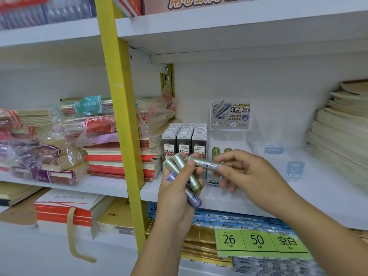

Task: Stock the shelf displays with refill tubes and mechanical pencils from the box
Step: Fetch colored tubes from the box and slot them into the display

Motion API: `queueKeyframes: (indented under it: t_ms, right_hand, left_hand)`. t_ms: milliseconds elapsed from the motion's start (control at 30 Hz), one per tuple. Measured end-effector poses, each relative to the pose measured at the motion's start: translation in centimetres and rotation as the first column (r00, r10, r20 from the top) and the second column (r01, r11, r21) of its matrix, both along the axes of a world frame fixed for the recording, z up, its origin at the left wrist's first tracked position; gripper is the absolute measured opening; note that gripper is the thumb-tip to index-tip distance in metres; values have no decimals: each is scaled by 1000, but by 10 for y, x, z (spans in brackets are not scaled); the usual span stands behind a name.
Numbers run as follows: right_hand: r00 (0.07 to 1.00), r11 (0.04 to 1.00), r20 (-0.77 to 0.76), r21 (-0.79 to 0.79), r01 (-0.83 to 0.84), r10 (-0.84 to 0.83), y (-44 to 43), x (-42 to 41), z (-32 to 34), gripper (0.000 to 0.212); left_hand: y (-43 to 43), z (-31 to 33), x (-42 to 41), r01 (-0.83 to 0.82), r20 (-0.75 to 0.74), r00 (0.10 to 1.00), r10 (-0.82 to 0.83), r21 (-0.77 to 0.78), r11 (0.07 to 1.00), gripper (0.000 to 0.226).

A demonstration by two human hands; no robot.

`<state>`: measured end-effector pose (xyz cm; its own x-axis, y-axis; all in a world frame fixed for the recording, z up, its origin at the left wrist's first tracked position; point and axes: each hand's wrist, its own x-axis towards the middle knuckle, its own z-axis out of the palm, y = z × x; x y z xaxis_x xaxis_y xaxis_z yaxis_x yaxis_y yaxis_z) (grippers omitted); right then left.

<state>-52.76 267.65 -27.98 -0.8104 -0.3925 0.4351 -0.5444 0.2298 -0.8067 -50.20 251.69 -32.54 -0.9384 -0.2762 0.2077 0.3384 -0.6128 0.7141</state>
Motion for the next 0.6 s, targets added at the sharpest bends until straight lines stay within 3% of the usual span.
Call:
queueKeyframes:
  t_ms: [67,167,333,433,600]
  right_hand:
    - [1000,997,1,-77,28,-28,0,-3,1,17]
    - [1000,994,25,-109,-14,17,5,-5,3,24]
    - [992,982,91,-175,-73,90,9,-8,1,25]
    - [998,980,56,-199,-29,40,8,-11,-2,25]
    - [995,975,-17,-202,-95,94,10,-13,1,38]
  left_hand:
    - [0,0,0,-11,-12,1000,11,-33,999,28]
    - [-2,-1,1,-41,-2,999,42,-179,983,19]
    - [-7,-3,-2,-80,17,996,88,-281,956,16]
    - [-10,-3,-1,-69,54,994,93,-349,935,15]
    - [-11,-2,1,5,105,994,38,-382,924,21]
